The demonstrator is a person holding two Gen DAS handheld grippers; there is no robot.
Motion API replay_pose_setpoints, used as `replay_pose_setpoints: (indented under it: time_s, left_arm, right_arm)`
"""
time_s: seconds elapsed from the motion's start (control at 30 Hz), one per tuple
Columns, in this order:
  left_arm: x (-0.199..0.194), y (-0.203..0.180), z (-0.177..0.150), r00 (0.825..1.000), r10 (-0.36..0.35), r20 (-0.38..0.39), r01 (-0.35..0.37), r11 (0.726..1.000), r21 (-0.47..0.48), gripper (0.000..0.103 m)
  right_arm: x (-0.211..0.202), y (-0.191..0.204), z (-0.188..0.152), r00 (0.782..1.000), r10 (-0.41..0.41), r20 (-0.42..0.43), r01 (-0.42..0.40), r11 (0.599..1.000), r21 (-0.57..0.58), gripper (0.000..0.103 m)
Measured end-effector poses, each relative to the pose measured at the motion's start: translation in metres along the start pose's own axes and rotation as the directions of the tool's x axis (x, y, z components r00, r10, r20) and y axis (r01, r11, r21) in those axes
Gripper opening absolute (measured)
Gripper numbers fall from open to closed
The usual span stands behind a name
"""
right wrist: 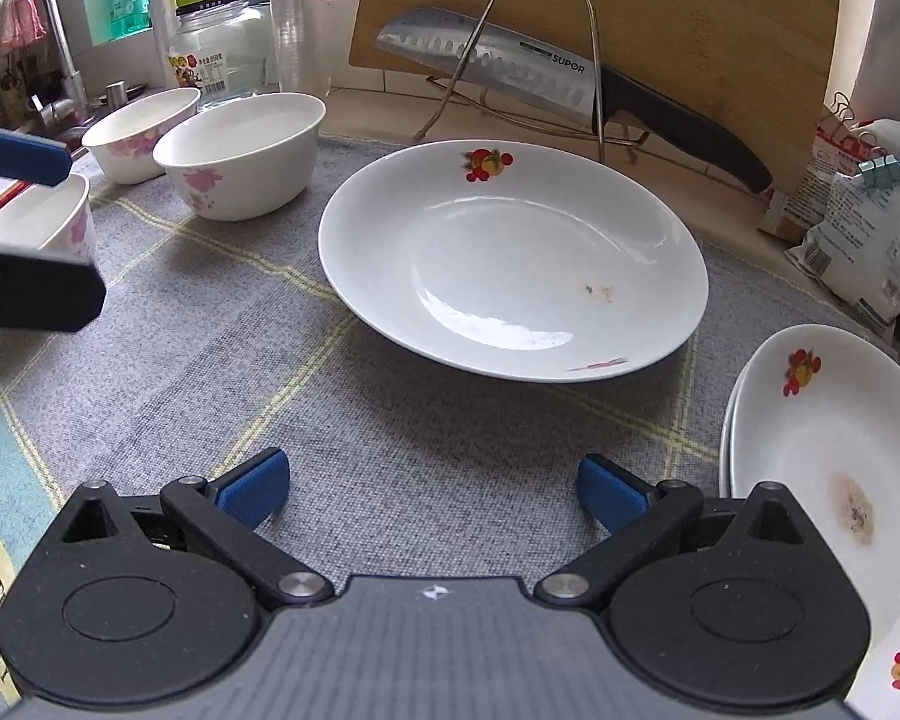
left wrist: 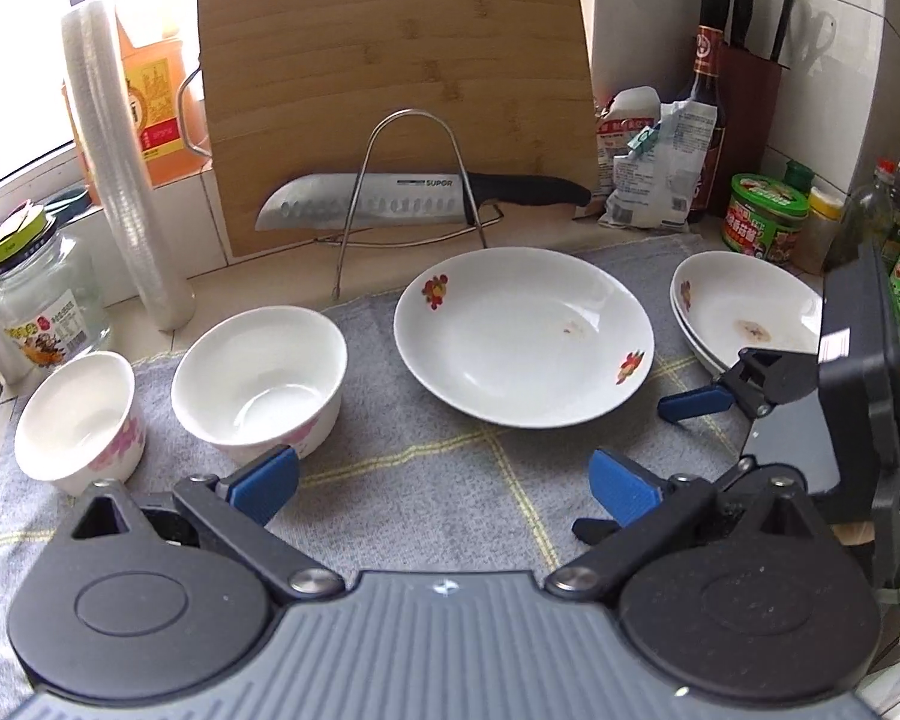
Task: Organize plates and bowls
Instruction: 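Move the left gripper to the rim of the white flowered plate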
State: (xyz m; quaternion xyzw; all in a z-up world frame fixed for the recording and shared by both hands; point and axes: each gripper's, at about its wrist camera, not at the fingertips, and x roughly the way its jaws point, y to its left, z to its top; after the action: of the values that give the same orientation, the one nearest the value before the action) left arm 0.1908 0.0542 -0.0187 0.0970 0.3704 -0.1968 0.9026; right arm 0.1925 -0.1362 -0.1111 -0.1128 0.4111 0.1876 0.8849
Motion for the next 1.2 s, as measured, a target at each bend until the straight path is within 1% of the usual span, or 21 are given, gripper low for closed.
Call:
replay_pose_setpoints:
  time_s: [0.1, 0.23, 0.37, 0.47, 0.57, 0.7, 0.83, 0.97, 1.1, 1.17, 1.2]
  left_arm:
    - [0.007, 0.006, 0.021, 0.999, -0.045, 0.003, 0.045, 0.998, 0.04, 0.102]
    - [0.022, 0.014, 0.045, 0.992, -0.129, 0.009, 0.128, 0.987, 0.1, 0.102]
    - [0.041, 0.017, 0.062, 0.981, -0.192, 0.003, 0.188, 0.968, 0.164, 0.102]
    - [0.059, 0.018, 0.072, 0.974, -0.223, -0.03, 0.225, 0.955, 0.193, 0.102]
    - [0.077, 0.014, 0.08, 0.971, -0.23, -0.07, 0.24, 0.947, 0.215, 0.102]
    - [0.103, 0.01, 0.096, 0.974, -0.193, -0.117, 0.216, 0.947, 0.239, 0.102]
    - [0.128, 0.01, 0.114, 0.967, -0.206, -0.148, 0.237, 0.941, 0.243, 0.102]
    - [0.159, 0.009, 0.126, 0.954, -0.221, -0.205, 0.266, 0.936, 0.229, 0.102]
    - [0.185, 0.007, 0.127, 0.933, -0.239, -0.268, 0.299, 0.93, 0.212, 0.101]
    - [0.195, 0.006, 0.127, 0.92, -0.255, -0.299, 0.324, 0.923, 0.208, 0.099]
    - [0.199, 0.006, 0.127, 0.916, -0.256, -0.31, 0.328, 0.921, 0.208, 0.097]
  right_arm:
    - [0.0, 0.0, -0.002, 1.0, -0.008, 0.017, 0.008, 1.0, 0.012, 0.103]
    - [-0.002, 0.002, -0.007, 0.996, -0.055, 0.069, 0.052, 0.998, 0.045, 0.103]
    - [-0.002, 0.001, -0.003, 0.994, -0.089, 0.064, 0.083, 0.993, 0.089, 0.103]
    - [-0.001, 0.002, -0.001, 0.99, -0.114, 0.077, 0.105, 0.988, 0.115, 0.103]
    - [0.002, 0.004, -0.001, 0.987, -0.134, 0.091, 0.12, 0.982, 0.147, 0.103]
    - [0.003, 0.007, -0.001, 0.982, -0.163, 0.094, 0.145, 0.974, 0.175, 0.103]
    - [0.003, 0.008, 0.002, 0.982, -0.172, 0.077, 0.155, 0.97, 0.188, 0.103]
    - [0.003, 0.008, 0.002, 0.981, -0.179, 0.078, 0.161, 0.968, 0.192, 0.103]
    - [0.004, 0.007, 0.003, 0.98, -0.183, 0.076, 0.165, 0.966, 0.197, 0.103]
    - [0.004, 0.006, 0.003, 0.979, -0.186, 0.079, 0.167, 0.965, 0.201, 0.103]
    - [0.005, 0.006, 0.003, 0.979, -0.187, 0.08, 0.168, 0.965, 0.201, 0.103]
